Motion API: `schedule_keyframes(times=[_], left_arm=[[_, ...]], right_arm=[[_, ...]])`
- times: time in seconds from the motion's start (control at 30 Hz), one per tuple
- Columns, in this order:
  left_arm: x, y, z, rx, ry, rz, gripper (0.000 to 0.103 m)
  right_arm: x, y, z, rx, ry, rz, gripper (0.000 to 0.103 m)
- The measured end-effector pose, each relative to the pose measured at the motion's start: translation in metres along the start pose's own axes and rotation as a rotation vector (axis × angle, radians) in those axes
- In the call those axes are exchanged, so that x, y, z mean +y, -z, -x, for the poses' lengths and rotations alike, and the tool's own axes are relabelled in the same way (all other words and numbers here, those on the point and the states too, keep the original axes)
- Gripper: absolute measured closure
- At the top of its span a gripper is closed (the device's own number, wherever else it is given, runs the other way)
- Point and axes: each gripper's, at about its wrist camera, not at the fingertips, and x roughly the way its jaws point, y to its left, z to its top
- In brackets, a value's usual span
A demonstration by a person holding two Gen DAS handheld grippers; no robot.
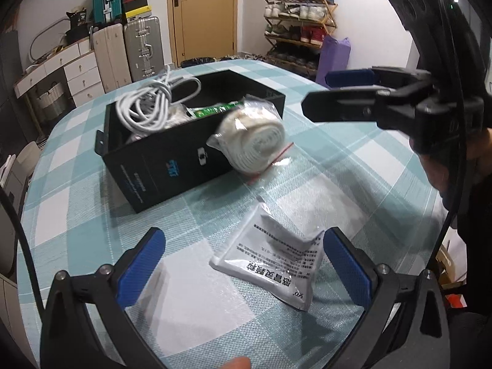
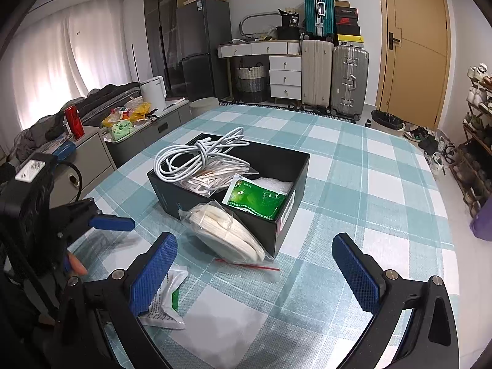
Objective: Organize soft objects
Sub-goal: 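Move both open grippers back toward the white sachet and bagged tape roll, then grasp the white sachet with the left gripper while right grasps the bagged tape roll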
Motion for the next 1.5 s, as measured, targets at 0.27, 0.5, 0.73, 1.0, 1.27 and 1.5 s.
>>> schedule_keyframes(times=[0.27, 0.5, 0.73, 1.0, 1.27, 1.5], left_arm=[[-0.011, 0.004, -0.014, 0.053, 0.01, -0.046, 0.0], [-0.014, 0.007, -0.027, 0.102, 0.005, -0.053, 0.0], [-0.011, 0.005, -0.031, 0.121, -0.002, -0.013, 0.0], [-0.014, 0.006, -0.029, 0.096, -0.002, -0.03, 0.018], [-0.012, 0.005, -0.02, 0.075, 0.019, -0.029, 0.044], [0.002, 0.003, -0.007, 0.035, -0.006, 0.017, 0.044]], right_arm=[[-0.005, 0.002, -0.005, 0.018, 0.001, -0.01, 0.001], [-0.007, 0.003, -0.007, 0.024, -0.001, -0.014, 0.001], [-0.009, 0.004, -0.009, 0.029, -0.008, -0.019, 0.001], [-0.008, 0.006, -0.014, 0.043, -0.013, -0.023, 0.001], [-0.01, 0.009, -0.022, 0.057, -0.021, -0.047, 0.001], [-0.008, 0.011, -0.029, 0.06, -0.018, -0.071, 0.001]])
